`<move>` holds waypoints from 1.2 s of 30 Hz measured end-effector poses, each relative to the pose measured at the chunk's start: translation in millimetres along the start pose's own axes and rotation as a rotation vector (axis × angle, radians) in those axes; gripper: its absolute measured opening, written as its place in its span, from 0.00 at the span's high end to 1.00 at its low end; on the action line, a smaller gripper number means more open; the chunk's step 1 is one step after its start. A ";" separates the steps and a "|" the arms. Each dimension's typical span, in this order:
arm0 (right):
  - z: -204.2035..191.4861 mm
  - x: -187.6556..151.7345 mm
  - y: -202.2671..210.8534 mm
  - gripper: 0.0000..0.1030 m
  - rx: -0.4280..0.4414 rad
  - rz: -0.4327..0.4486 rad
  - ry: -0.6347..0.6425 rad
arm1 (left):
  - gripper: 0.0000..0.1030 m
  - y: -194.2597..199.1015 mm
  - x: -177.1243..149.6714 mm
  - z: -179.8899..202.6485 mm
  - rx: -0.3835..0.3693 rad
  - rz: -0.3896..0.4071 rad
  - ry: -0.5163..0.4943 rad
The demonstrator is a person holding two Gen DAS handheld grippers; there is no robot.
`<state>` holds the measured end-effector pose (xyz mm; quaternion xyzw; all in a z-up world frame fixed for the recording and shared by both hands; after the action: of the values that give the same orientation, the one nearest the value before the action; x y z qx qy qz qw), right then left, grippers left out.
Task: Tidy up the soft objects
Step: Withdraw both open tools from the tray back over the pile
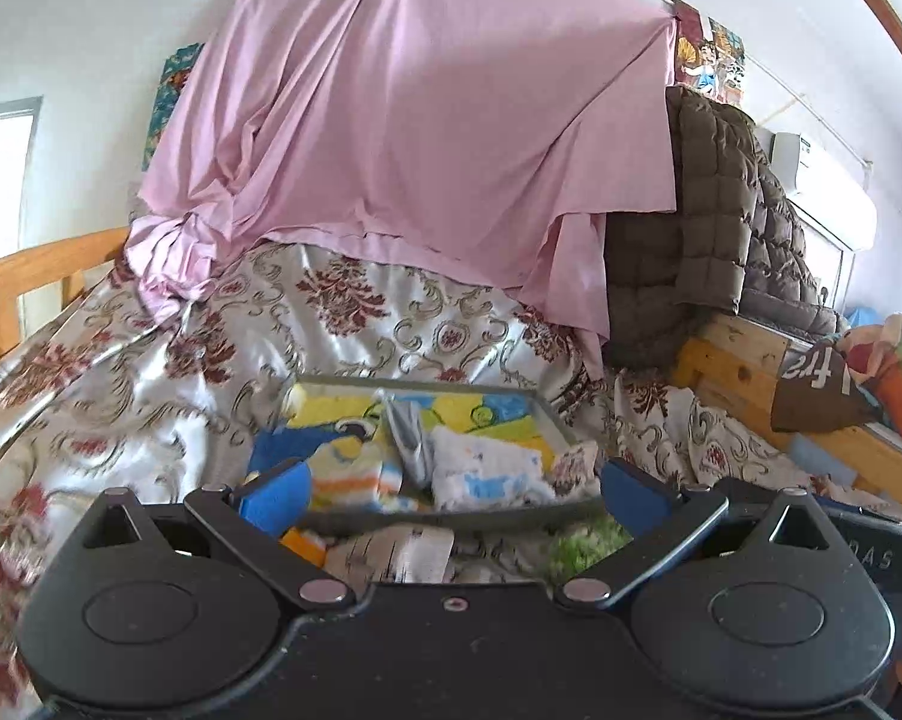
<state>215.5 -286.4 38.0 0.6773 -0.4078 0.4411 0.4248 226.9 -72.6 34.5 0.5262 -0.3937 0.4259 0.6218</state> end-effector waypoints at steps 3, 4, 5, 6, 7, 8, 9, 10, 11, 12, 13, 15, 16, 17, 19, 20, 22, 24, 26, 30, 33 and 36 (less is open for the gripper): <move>-6.6 -7.4 9.5 0.00 -0.009 -0.006 0.000 | 0.01 13.9 -11.5 -7.1 0.017 -0.009 -0.011; -9.7 -10.2 12.0 0.00 -0.009 -0.014 0.000 | 0.01 17.4 -14.0 -9.2 0.022 -0.010 -0.014; -12.6 -12.7 14.4 0.00 -0.008 -0.020 0.003 | 0.01 21.6 -16.6 -11.8 0.025 -0.011 -0.017; -15.5 -14.9 16.5 0.00 -0.009 -0.025 0.006 | 0.01 24.8 -18.9 -14.6 0.028 -0.011 -0.021; -18.8 -18.2 19.4 0.00 -0.011 -0.030 0.009 | 0.01 28.2 -21.2 -17.5 0.032 -0.012 -0.025; -22.7 -21.4 21.8 0.00 -0.012 -0.037 0.013 | 0.01 31.6 -23.9 -20.6 0.037 -0.015 -0.028; -25.3 -24.3 23.7 0.00 -0.012 -0.044 0.015 | 0.01 34.6 -26.5 -24.0 0.042 -0.019 -0.028; -28.5 -27.6 25.8 0.00 -0.012 -0.051 0.015 | 0.01 36.5 -28.4 -26.8 0.045 -0.022 -0.027; -32.1 -31.0 28.0 0.00 -0.011 -0.059 0.016 | 0.01 38.9 -31.1 -30.5 0.048 -0.026 -0.022; -34.9 -33.9 29.4 0.00 -0.011 -0.065 0.019 | 0.01 40.7 -33.5 -33.6 0.051 -0.029 -0.018; -37.2 -36.7 30.5 0.00 -0.011 -0.072 0.023 | 0.01 42.5 -36.7 -37.0 0.052 -0.034 -0.014; -42.9 -42.3 31.4 0.00 -0.014 -0.088 0.033 | 0.01 46.8 -42.9 -43.4 0.053 -0.032 -0.007; -45.2 -44.6 31.6 0.00 -0.015 -0.094 0.038 | 0.01 49.2 -46.1 -46.4 0.055 -0.028 -0.007; -47.8 -46.8 31.5 0.00 -0.016 -0.102 0.045 | 0.01 51.6 -49.5 -49.0 0.058 -0.025 -0.007; -52.0 -50.6 31.5 0.00 -0.019 -0.114 0.053 | 0.01 56.0 -56.3 -54.7 0.069 -0.022 -0.011; -53.4 -52.4 31.1 0.00 -0.018 -0.121 0.054 | 0.01 57.0 -59.4 -57.4 0.076 -0.026 -0.013; -55.9 -55.9 30.0 0.00 -0.015 -0.137 0.053 | 0.01 58.8 -63.9 -62.8 0.096 -0.036 -0.011; -58.5 -61.0 28.4 0.00 -0.012 -0.159 0.051 | 0.01 59.3 -66.7 -65.8 0.115 -0.044 -0.009; -60.4 -67.0 26.6 0.00 -0.014 -0.183 0.050 | 0.01 58.6 -69.2 -67.8 0.134 -0.055 -0.020; -64.0 -76.6 22.4 0.00 -0.014 -0.225 0.056 | 0.01 54.2 -76.4 -71.3 0.171 -0.092 -0.046; -68.1 -83.7 19.0 0.00 -0.016 -0.257 0.078 | 0.01 49.1 -82.3 -75.7 0.191 -0.131 -0.046; -72.2 -91.0 14.0 0.00 -0.017 -0.292 0.104 | 0.01 42.2 -90.9 -81.6 0.199 -0.196 -0.020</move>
<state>159.0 -207.1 -26.8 0.7022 -0.2861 0.4056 0.5104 160.7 1.3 -48.5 0.6254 -0.3025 0.3947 0.6013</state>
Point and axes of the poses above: each gripper's, at about its wrist camera, not at the fingertips, and y roughly against the way its jaws point, z to its right, x to its top, the point moved 10 cm from there along -y, roughly the way its jaws point, and after that the axes turned 10 degrees about x, right-handed, at the moved point
